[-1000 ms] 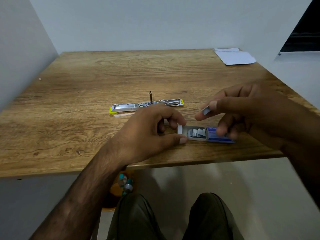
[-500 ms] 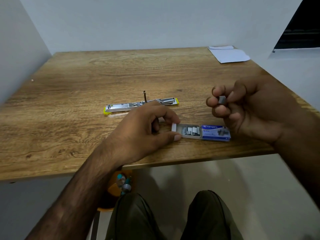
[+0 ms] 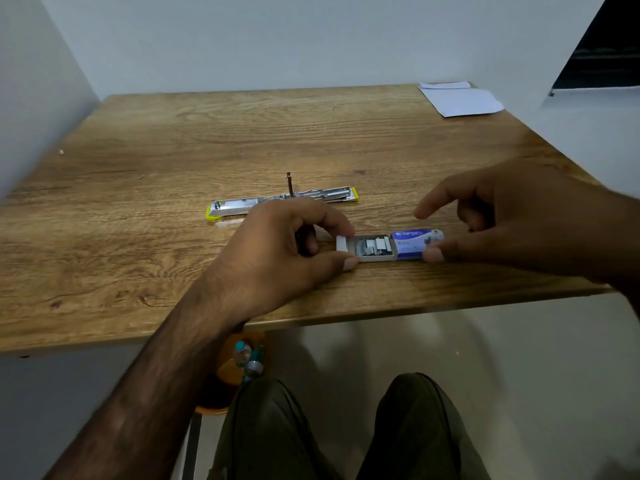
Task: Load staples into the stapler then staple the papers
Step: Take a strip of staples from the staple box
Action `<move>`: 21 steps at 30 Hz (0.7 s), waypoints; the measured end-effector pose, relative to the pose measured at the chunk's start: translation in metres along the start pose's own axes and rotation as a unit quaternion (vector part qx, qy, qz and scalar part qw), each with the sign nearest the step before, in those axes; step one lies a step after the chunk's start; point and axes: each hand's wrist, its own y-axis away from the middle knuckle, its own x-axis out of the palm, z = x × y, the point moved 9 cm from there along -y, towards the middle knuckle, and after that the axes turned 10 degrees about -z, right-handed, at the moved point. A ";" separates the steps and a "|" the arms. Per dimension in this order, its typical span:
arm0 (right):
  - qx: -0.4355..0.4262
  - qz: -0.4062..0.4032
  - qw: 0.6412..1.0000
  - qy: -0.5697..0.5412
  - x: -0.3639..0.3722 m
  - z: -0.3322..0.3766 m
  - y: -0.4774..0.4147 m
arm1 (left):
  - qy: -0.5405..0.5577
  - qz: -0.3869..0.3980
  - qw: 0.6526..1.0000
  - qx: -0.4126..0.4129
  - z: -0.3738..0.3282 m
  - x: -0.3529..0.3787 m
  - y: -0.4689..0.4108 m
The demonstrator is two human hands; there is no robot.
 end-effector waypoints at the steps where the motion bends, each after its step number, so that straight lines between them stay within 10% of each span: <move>1: -0.002 0.011 1.000 0.028 0.003 0.000 0.000 | 0.005 -0.003 1.000 -0.002 0.000 -0.001 0.000; 21: -0.026 0.000 1.000 -0.013 0.015 0.001 -0.011 | -0.004 -0.022 1.000 -0.022 -0.008 -0.004 0.001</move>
